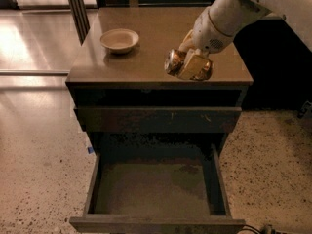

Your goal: Place orange can into middle drawer

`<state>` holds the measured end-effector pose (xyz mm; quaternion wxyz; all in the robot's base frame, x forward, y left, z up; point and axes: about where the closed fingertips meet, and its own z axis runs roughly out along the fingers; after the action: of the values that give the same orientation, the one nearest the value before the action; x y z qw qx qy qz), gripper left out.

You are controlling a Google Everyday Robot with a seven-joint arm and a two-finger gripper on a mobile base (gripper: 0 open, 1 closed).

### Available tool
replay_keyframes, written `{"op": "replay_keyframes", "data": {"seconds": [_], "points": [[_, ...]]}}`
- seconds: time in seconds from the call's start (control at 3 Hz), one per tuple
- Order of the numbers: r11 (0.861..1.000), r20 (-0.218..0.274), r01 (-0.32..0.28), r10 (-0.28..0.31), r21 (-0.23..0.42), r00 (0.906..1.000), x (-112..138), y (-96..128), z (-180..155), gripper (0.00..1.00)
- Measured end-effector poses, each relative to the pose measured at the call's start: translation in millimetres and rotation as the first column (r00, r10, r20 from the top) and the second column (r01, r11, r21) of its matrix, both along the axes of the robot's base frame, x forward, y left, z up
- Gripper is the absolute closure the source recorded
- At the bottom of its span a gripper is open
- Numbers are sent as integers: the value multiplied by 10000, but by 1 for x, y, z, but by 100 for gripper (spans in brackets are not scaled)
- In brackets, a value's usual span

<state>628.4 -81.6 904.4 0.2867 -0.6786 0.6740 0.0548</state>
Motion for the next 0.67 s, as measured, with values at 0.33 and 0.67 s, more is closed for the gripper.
{"op": "replay_keyframes", "data": {"seconds": [0.33,0.67], "points": [[10000,-36,17,-17,41,10000,-14,3,1,100],[10000,-28,-6,6,7,10000,-16,4,2,100]]}}
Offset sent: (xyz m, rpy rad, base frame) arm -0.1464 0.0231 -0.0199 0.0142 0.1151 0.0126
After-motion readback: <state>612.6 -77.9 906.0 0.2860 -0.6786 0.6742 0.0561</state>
